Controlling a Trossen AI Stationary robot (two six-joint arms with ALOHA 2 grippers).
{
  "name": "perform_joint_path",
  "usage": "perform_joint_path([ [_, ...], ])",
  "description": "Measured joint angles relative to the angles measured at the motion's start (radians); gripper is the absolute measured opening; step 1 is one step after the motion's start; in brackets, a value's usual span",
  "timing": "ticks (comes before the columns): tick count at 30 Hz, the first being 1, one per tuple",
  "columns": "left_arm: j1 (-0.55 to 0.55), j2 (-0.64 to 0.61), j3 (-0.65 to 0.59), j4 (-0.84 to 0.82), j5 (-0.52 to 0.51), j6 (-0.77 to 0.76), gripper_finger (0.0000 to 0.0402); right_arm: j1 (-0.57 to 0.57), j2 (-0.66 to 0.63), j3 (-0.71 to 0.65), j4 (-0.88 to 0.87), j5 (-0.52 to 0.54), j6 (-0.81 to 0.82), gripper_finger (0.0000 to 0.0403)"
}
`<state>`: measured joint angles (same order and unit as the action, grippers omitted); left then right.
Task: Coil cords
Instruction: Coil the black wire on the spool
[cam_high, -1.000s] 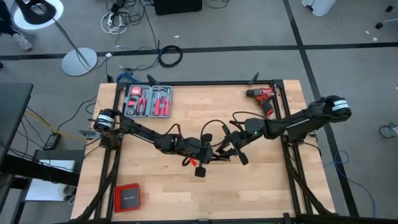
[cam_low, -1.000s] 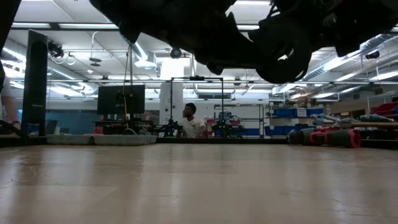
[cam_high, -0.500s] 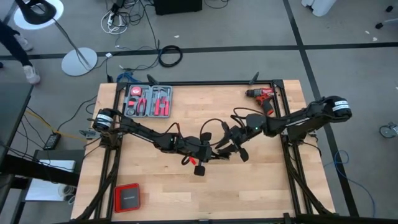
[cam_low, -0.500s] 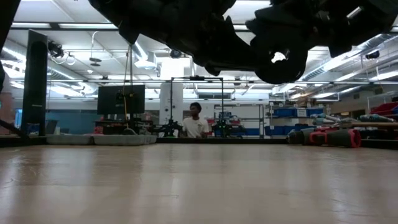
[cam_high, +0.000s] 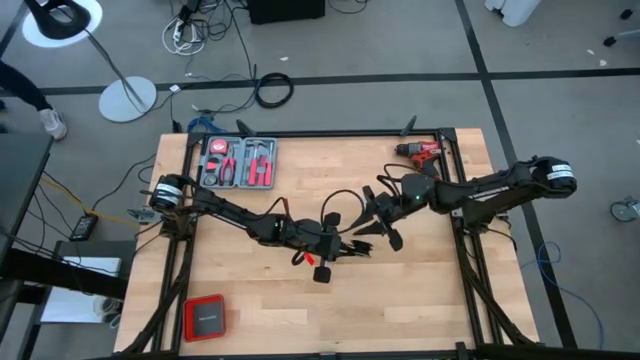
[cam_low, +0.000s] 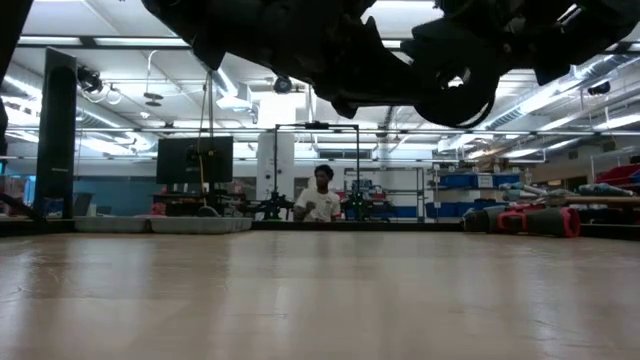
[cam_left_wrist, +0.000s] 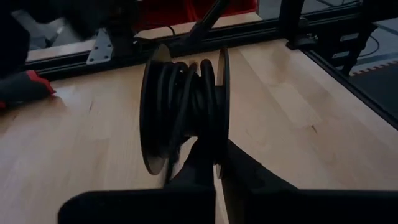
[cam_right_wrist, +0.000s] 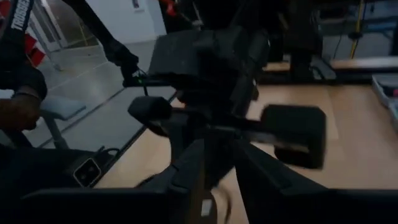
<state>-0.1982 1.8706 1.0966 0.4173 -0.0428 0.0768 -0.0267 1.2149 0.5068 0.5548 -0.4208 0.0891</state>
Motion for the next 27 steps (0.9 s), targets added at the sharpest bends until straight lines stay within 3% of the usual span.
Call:
perform_joint_path([
  [6, 0.000, 0.001, -0.001, -0.094, -0.008, -0.035, 0.0008, -0.033, -0.081, 0.001, -0.254, -0.047, 0.034, 0.0087],
  [16, 0.000, -0.002, 0.003, -0.042, -0.015, -0.006, 0.0008, 0.015, -0.154, -0.002, -0.612, 0.072, 0.042, 0.0087],
  [20, 0.000, -0.002, 0.042, -0.034, 0.000, 0.025, 0.0008, 0.039, -0.154, -0.075, -0.496, 0.095, 0.044, 0.0087],
  [27, -0.001, -0.003, 0.117, -0.034, 0.036, 0.102, 0.0008, 0.058, -0.154, -0.279, 0.013, 0.087, 0.172, 0.0087],
])
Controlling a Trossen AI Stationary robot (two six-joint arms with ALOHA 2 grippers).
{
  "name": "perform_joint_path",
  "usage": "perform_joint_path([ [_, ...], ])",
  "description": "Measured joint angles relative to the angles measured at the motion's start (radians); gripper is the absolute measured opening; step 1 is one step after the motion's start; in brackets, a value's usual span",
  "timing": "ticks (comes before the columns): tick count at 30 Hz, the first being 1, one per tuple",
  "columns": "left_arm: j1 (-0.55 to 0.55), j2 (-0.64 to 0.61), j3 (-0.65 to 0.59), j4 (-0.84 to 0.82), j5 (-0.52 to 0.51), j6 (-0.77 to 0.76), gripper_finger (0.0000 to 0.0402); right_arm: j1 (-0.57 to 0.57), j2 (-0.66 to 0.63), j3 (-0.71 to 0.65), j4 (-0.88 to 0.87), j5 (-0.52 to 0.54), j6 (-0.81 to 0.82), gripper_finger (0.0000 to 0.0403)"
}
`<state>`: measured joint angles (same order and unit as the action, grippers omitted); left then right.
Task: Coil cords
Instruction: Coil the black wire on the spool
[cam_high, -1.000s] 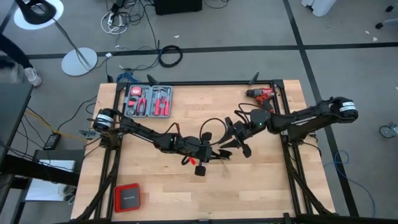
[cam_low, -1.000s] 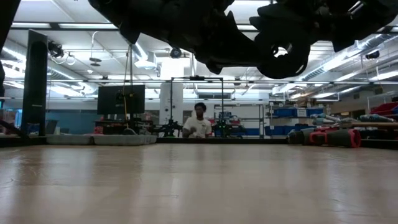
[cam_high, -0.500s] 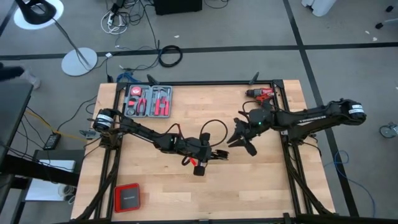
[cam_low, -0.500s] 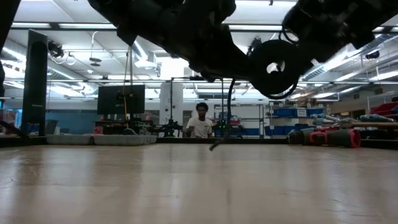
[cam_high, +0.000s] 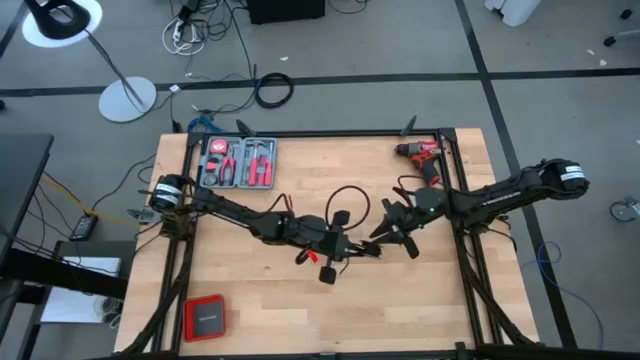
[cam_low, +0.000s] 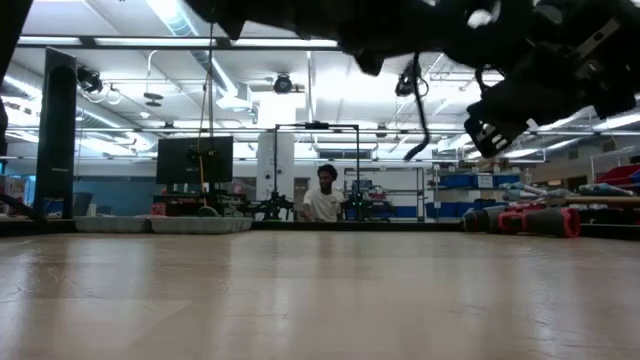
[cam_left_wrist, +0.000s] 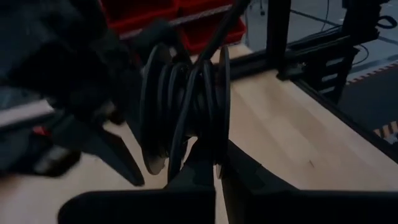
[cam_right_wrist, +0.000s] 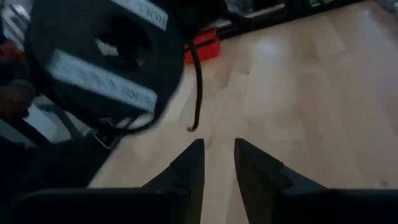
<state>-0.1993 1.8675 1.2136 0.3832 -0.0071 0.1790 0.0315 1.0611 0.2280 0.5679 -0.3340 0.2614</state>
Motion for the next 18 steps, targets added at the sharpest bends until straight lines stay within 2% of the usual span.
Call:
perform_joint_path([
  [4, 0.001, 0.000, 0.047, 0.003, -0.033, 0.061, 0.0008, 0.016, 0.000, -0.043, 0.103, -0.001, 0.060, 0.0087],
  [10, 0.003, 0.000, 0.109, -0.001, -0.130, 0.153, 0.0008, 0.040, 0.000, -0.043, 0.140, 0.059, 0.054, 0.0095],
  [14, 0.003, 0.000, 0.140, -0.001, -0.204, 0.191, 0.0008, 0.037, 0.000, -0.043, 0.223, 0.065, 0.061, 0.0107],
  [18, 0.003, 0.000, 0.172, 0.003, -0.249, 0.217, 0.0008, 0.037, 0.000, -0.043, 0.227, 0.087, 0.068, 0.0114],
])
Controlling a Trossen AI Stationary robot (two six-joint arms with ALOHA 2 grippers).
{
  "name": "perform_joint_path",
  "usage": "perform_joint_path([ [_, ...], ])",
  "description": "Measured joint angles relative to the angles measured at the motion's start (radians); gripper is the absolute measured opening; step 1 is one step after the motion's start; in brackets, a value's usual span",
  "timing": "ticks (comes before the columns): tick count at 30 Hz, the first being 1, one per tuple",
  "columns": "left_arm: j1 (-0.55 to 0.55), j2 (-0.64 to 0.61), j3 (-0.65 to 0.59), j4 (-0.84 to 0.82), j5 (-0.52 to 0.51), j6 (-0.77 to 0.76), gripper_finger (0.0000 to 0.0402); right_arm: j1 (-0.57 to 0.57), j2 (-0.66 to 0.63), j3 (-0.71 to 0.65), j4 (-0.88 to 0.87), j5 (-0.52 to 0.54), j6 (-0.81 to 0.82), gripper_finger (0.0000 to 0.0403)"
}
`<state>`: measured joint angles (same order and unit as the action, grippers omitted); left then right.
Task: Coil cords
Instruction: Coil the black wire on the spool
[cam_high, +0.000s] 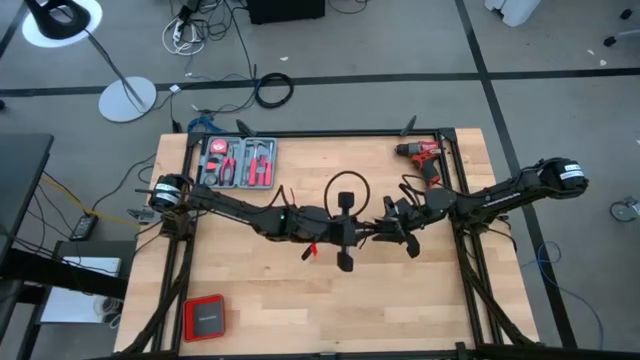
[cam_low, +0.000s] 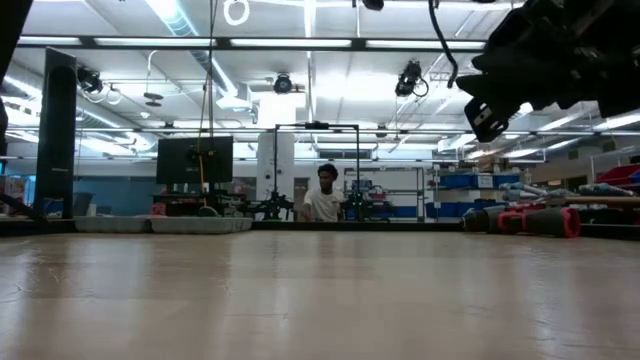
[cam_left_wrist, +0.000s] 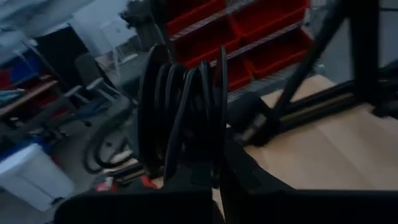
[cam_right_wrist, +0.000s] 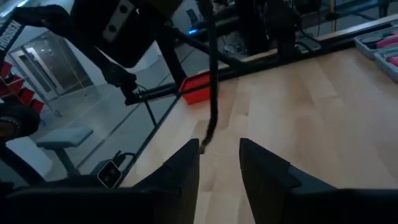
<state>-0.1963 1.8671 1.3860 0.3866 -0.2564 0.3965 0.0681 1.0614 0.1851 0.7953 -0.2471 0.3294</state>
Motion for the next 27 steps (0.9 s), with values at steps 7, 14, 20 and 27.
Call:
perform_joint_path([
  [7, 0.002, 0.000, 0.015, 0.023, -0.041, 0.045, 0.0008, 0.002, 0.000, 0.000, 0.029, -0.003, -0.008, 0.0115],
  [14, 0.007, 0.000, 0.015, 0.049, -0.061, 0.070, 0.0008, 0.002, 0.000, 0.029, 0.034, 0.027, -0.017, 0.0114],
  [20, 0.007, 0.000, 0.015, 0.057, -0.087, 0.094, 0.0008, 0.002, 0.000, 0.064, 0.021, 0.050, -0.047, 0.0113],
  [27, 0.007, 0.000, 0.015, 0.067, -0.100, 0.102, 0.0008, 0.002, 0.000, 0.077, -0.006, 0.099, -0.066, 0.0102],
])
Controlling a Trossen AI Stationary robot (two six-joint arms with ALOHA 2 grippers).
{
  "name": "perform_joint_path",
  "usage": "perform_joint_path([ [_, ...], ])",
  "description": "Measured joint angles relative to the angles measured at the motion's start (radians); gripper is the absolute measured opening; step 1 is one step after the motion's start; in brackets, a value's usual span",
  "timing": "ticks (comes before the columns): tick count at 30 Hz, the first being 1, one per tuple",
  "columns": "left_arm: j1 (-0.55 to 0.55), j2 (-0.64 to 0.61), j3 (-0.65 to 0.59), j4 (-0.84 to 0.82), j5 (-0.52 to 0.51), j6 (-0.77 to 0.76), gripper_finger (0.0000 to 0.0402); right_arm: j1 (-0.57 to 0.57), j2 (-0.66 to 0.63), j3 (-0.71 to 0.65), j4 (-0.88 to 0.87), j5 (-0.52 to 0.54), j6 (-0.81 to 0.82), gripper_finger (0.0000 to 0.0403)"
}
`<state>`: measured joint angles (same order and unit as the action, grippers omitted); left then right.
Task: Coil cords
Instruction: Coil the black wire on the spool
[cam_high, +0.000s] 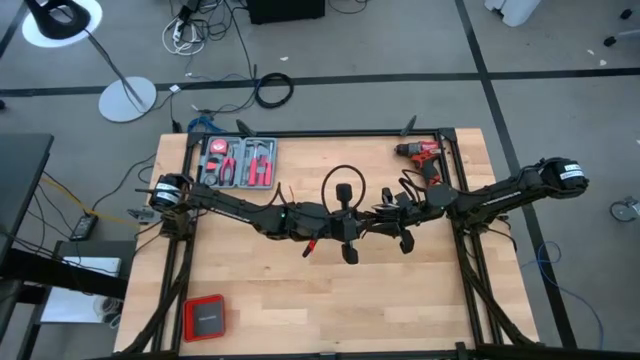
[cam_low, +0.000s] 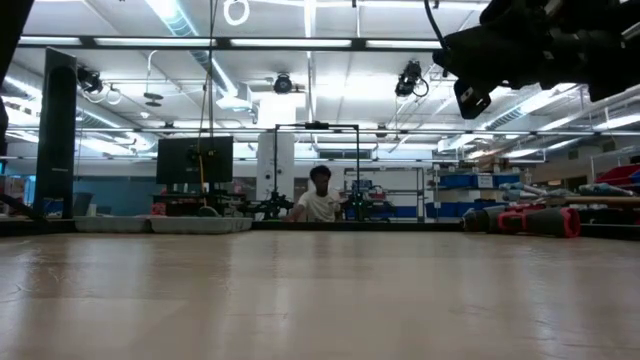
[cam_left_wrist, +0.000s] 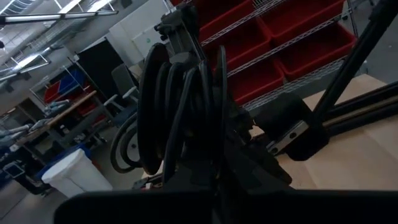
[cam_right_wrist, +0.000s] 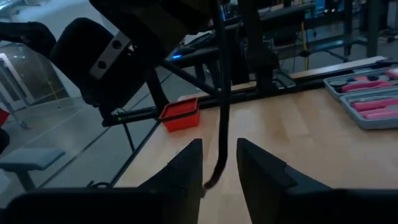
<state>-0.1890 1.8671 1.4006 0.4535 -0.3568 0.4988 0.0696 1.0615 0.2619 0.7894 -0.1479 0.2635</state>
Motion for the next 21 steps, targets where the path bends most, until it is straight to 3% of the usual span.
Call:
perform_joint_path([
  [4, 0.000, 0.000, 0.000, 0.000, -0.006, 0.001, 0.0008, 0.000, 0.000, 0.000, 0.000, 0.010, -0.020, 0.0075],
  [9, 0.000, 0.000, 0.000, 0.007, -0.009, 0.002, 0.0008, 0.000, 0.000, 0.000, -0.003, 0.025, -0.064, 0.0012],
  [15, -0.007, -0.001, 0.000, -0.039, -0.012, -0.045, 0.0008, -0.002, -0.022, 0.000, -0.123, 0.058, -0.097, 0.0005],
  [21, -0.014, -0.019, 0.000, -0.253, 0.006, -0.211, 0.0008, -0.003, -0.090, 0.000, -0.284, 0.069, -0.118, 0.0004],
])
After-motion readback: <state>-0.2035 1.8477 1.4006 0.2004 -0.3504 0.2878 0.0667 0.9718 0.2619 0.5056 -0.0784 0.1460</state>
